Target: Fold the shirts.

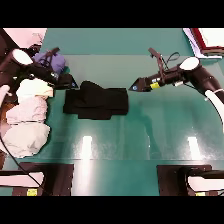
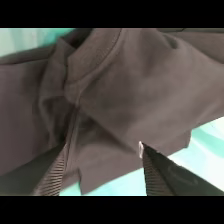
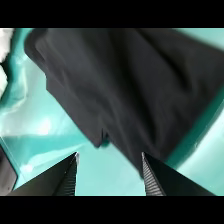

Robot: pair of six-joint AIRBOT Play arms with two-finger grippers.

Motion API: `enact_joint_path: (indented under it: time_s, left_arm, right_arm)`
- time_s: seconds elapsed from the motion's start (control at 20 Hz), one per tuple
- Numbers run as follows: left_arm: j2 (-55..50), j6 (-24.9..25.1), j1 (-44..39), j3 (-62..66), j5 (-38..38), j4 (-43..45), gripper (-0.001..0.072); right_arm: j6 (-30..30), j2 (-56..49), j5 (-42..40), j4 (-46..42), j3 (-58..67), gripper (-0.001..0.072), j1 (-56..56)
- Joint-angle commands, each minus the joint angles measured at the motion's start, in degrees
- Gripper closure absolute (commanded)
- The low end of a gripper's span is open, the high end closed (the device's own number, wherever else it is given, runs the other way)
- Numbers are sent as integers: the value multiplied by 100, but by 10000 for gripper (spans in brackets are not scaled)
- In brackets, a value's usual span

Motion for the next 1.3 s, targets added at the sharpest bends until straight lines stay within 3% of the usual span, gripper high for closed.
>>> enact_joint_path:
  time_s: [0.0,0.35,0.4,0.45,0.6,0.8,0.95,1.05,1.15,1.2,1.25]
  left_arm:
    - [-568,503,-31,-133,302,-608,160]
    - [-824,632,-31,-122,597,-684,163]
    - [-824,632,-33,-122,651,-684,197]
    - [-824,632,-33,-120,691,-688,351]
    - [-824,645,-31,-118,684,-686,682]
    - [-522,647,83,133,-210,-378,686]
    - [188,649,98,157,-1091,660,686]
    - [431,734,98,151,-2140,909,684]
    - [503,774,98,116,-2516,927,681]
    - [503,754,98,114,-2509,920,493]
    - [505,660,98,87,-2485,925,147]
  right_arm:
    - [20,262,-13,15,-667,266,-63]
    - [125,374,-201,13,-962,266,-37]
    - [131,374,-203,13,-962,266,-37]
    - [168,374,-210,13,-962,266,-37]
    - [168,376,-214,11,-962,266,-37]
    - [188,393,-127,4,-885,280,-131]
    - [361,398,-83,-44,-713,280,-240]
    - [426,398,-120,-151,-643,280,-240]
    - [426,396,-149,-210,-643,280,-240]
    - [431,396,-142,-245,-643,280,-240]
    - [481,396,-120,-297,-643,280,-240]
